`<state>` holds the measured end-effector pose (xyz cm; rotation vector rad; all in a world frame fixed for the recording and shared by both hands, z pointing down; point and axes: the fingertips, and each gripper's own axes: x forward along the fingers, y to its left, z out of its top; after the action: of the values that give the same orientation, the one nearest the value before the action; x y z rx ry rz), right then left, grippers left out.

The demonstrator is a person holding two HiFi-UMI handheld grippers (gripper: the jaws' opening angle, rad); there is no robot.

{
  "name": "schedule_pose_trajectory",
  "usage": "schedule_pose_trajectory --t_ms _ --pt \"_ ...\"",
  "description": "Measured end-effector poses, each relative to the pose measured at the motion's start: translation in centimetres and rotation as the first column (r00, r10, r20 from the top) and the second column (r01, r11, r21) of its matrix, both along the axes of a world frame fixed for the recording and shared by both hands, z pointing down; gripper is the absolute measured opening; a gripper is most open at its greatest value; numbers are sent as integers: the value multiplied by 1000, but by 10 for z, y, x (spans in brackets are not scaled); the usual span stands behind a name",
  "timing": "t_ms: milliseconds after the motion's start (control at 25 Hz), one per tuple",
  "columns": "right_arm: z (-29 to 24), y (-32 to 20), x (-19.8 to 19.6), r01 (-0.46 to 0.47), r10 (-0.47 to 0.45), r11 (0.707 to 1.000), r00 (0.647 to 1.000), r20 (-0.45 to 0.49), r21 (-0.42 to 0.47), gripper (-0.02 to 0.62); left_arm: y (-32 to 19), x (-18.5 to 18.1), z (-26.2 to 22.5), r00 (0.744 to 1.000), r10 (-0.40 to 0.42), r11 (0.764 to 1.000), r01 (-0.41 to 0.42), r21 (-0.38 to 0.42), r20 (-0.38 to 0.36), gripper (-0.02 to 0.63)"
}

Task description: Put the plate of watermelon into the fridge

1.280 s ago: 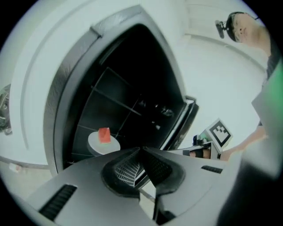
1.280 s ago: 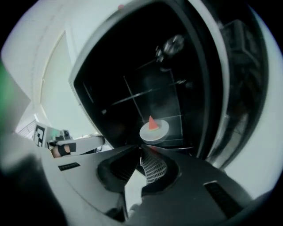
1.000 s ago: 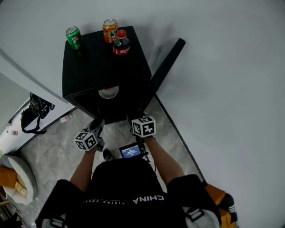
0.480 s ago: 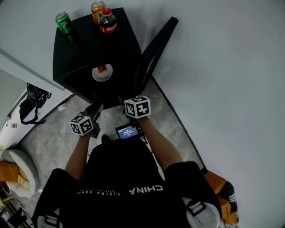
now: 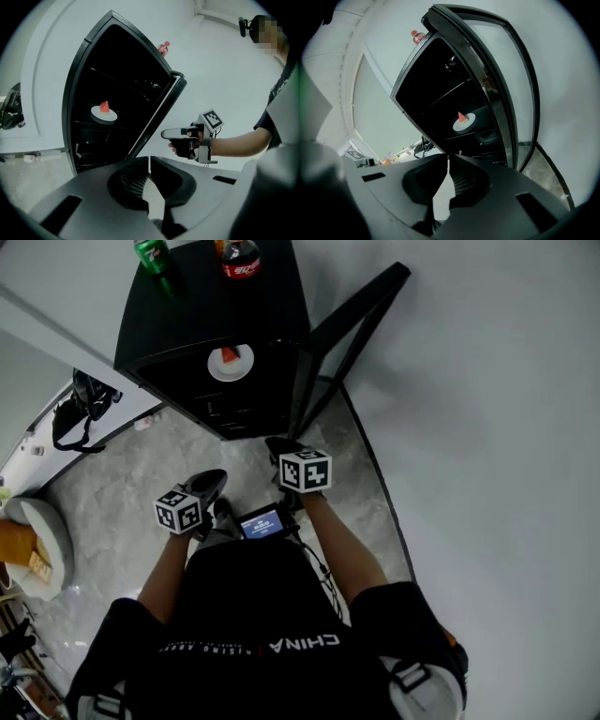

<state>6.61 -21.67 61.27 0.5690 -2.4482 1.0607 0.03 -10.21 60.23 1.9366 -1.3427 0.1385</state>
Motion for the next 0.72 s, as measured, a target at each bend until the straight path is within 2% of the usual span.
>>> schedule_pose_trajectory --t_ms 120,240,440,560,720 --pt "0 24 0 16 -15 1000 1000 7 -24 25 28 -2 5 999 -26 999 25 -26 -32 21" --pt "7 47 3 7 -7 999 1000 0 -34 25 43 -10 6 998 -42 999 42 -12 -54 21" --pt "-2 73 8 -63 63 998 997 -35 -7 25 71 -12 -7 998 15 998 -12 60 -57 21" --pt "-12 106 -2 -81 82 996 995 -49 22 24 114 -27 -14 998 33 996 -28 88 -55 21" --pt "-23 154 -17 -103 107 993 993 -59 65 25 168 -67 -17 999 -23 992 27 124 -32 21"
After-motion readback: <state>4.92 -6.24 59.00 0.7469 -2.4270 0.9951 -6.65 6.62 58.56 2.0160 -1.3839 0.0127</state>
